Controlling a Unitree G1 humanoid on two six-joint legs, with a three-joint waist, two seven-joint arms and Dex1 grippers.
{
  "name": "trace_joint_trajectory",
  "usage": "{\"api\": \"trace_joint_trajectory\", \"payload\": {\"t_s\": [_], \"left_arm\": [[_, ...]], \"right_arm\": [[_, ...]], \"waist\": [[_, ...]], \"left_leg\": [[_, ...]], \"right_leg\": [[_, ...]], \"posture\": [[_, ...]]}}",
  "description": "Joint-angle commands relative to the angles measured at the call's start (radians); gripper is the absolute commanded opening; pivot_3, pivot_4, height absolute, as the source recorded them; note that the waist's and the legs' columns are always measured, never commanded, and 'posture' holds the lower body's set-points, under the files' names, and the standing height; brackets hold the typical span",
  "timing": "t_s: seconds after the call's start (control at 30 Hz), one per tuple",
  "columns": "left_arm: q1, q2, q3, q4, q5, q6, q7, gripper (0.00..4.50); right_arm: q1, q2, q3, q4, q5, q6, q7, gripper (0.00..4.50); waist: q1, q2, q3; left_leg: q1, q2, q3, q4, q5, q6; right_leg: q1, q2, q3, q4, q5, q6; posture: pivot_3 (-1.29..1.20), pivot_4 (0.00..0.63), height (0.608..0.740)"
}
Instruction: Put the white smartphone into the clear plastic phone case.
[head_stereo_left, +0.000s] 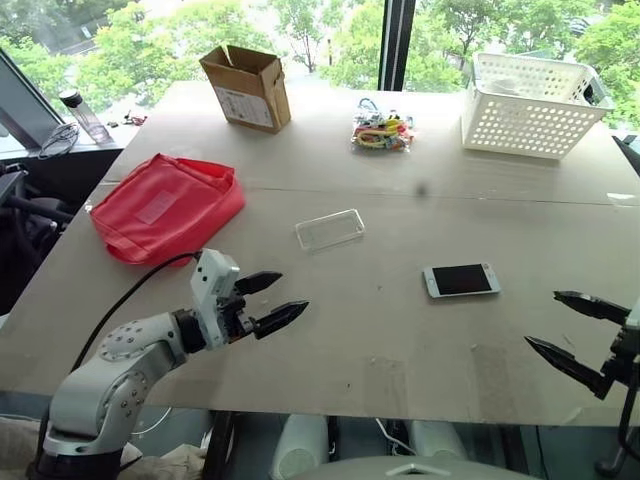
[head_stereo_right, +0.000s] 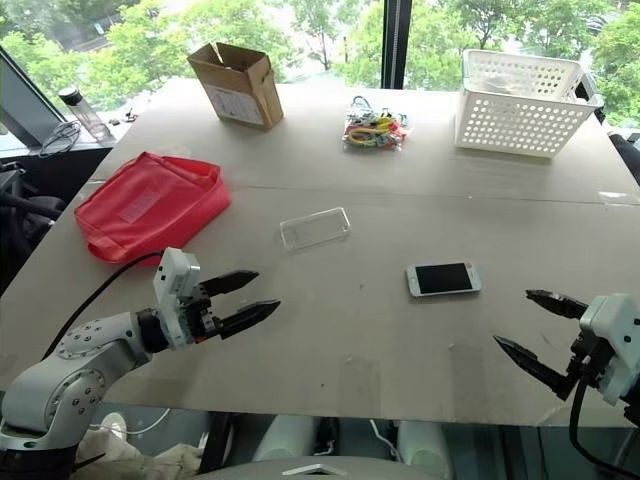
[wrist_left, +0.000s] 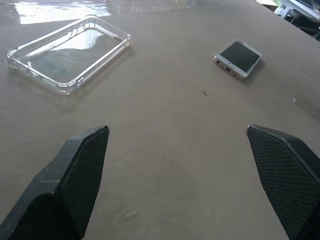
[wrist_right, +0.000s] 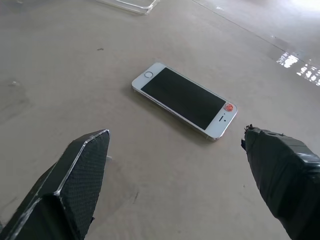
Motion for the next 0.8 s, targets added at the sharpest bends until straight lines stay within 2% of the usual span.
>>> {"api": "trace_joint_trajectory", "payload": {"t_s": [0.03, 0.13, 0.33, 0.43, 0.53, 0.63, 0.77, 0.8], "left_arm": [[-0.088, -0.001, -0.013, 0.021, 0.023, -0.01, 0.021, 4.48], [-0.274, -0.037, -0.094, 0.076, 0.092, -0.005, 0.094, 4.48], [-0.483, -0.01, -0.279, 0.248, 0.236, 0.002, 0.025, 4.48], [-0.621, -0.028, -0.399, 0.45, 0.369, -0.091, -0.036, 4.48], [-0.766, -0.086, -0.489, 0.693, 0.478, -0.155, -0.062, 4.48], [-0.85, -0.11, -0.554, 0.854, 0.556, -0.146, -0.107, 3.66], [-0.861, -0.13, -0.53, 0.826, 0.527, 0.026, -0.121, 1.75], [-0.854, -0.149, -0.495, 0.786, 0.505, 0.096, -0.085, 1.04]], "right_arm": [[-0.008, 0.007, -0.032, -0.058, 0.032, 0.007, -0.025, 4.5], [-0.081, -0.012, 0.016, -0.198, 0.116, 0.094, -0.12, 4.5], [-0.149, -0.05, 0.055, -0.334, 0.216, 0.198, -0.209, 4.5], [-0.167, -0.058, 0.065, -0.36, 0.236, 0.221, -0.237, 4.5], [-0.155, -0.053, 0.059, -0.375, 0.234, 0.223, -0.246, 4.5], [-0.096, -0.032, 0.038, -0.39, 0.208, 0.208, -0.237, 4.5], [0.01, 0.015, 0.007, -0.411, 0.168, 0.164, -0.21, 4.5], [0.031, 0.027, 0.006, -0.413, 0.156, 0.15, -0.204, 4.5]], "waist": [[0.0, 0.0, 0.0], [0.015, 0.001, 0.002], [0.006, 0.001, 0.002], [0.008, 0.0, 0.002], [0.012, 0.0, 0.003], [0.013, -0.001, 0.003], [0.01, 0.0, 0.002], [0.007, 0.0, 0.002]], "left_leg": [[0.0, 0.0, 0.0, 0.0, 0.0, 0.0], [-0.002, -0.001, -0.002, 0.001, 0.0, 0.0], [-0.002, -0.001, -0.003, 0.003, 0.0, 0.0], [-0.003, -0.002, -0.004, 0.003, 0.0, 0.0], [-0.004, -0.002, -0.006, 0.005, 0.0, 0.0], [-0.006, -0.002, -0.008, 0.01, 0.0, 0.0], [-0.008, -0.002, -0.009, 0.013, 0.0, 0.0], [-0.007, -0.002, -0.009, 0.013, 0.0, 0.0]], "right_leg": [[0.0, 0.0, 0.0, 0.0, 0.0, 0.0], [0.0, 0.0, -0.003, 0.0, 0.0, 0.0], [0.002, 0.001, -0.003, -0.001, 0.0, 0.001], [0.002, 0.001, -0.005, -0.001, 0.0, 0.001], [0.002, 0.002, -0.008, 0.0, 0.0, 0.001], [0.003, 0.002, -0.009, 0.0, 0.0, 0.001], [0.003, 0.001, -0.01, 0.0, -0.001, 0.003], [0.005, 0.001, -0.01, 0.0, -0.001, 0.003]], "posture": [[0.0, 0.15, 0.733], [0.0, 0.15, 0.733], [0.0, 0.15, 0.733], [0.0, 0.15, 0.733], [0.0, 0.15, 0.733], [0.0, 0.15, 0.733], [0.0, 0.15, 0.733], [0.0, 0.15, 0.733]]}}
